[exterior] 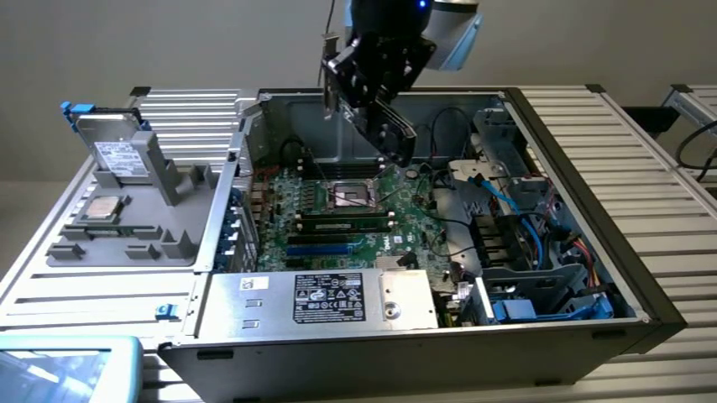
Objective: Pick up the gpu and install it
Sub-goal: 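Insert the gpu into the slot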
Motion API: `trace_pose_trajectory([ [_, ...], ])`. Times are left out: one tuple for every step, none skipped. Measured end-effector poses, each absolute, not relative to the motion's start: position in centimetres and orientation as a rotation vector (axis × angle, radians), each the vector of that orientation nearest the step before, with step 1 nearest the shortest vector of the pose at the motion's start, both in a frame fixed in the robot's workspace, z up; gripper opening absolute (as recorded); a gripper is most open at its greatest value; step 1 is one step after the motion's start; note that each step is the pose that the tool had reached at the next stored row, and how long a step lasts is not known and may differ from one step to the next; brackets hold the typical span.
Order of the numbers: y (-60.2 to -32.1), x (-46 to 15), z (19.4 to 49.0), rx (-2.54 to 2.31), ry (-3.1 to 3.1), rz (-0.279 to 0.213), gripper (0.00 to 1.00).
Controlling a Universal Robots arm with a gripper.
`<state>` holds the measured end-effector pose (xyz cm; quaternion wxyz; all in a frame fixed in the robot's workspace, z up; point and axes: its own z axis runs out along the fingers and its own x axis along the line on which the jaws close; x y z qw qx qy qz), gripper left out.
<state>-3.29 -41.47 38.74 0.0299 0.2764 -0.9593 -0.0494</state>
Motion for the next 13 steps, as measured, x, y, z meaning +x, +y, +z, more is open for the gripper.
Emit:
trace_pose_trajectory([
  [-41.48, -3.29, 38.73, 0.878, -2.949, -0.151, 0.30],
  [-41.47, -3.29, 38.72, 0.904, -2.941, -0.150, 0.30],
  [-41.47, -3.29, 38.72, 0.931, -2.931, -0.149, 0.30],
  [-41.48, -3.29, 38.71, 0.957, -2.922, -0.149, 0.30],
  [-41.48, -3.29, 38.70, 0.984, -2.912, -0.148, 0.30],
  [-41.48, -3.29, 38.69, 1.009, -2.903, -0.147, 0.30],
  [-41.47, -3.29, 38.69, 1.036, -2.892, -0.146, 0.30],
  [-41.48, -3.29, 38.68, 1.062, -2.882, -0.145, 0.30],
  [-41.47, -3.29, 38.67, 1.087, -2.872, -0.144, 0.30],
  [-41.47, -3.29, 38.67, 1.113, -2.861, -0.143, 0.30],
  [-41.48, -3.29, 38.66, 1.138, -2.850, -0.142, 0.30],
  [-41.48, -3.29, 38.66, 1.166, -2.838, -0.140, 0.30],
  [-41.47, -3.29, 38.65, 1.191, -2.827, -0.139, 0.30],
])
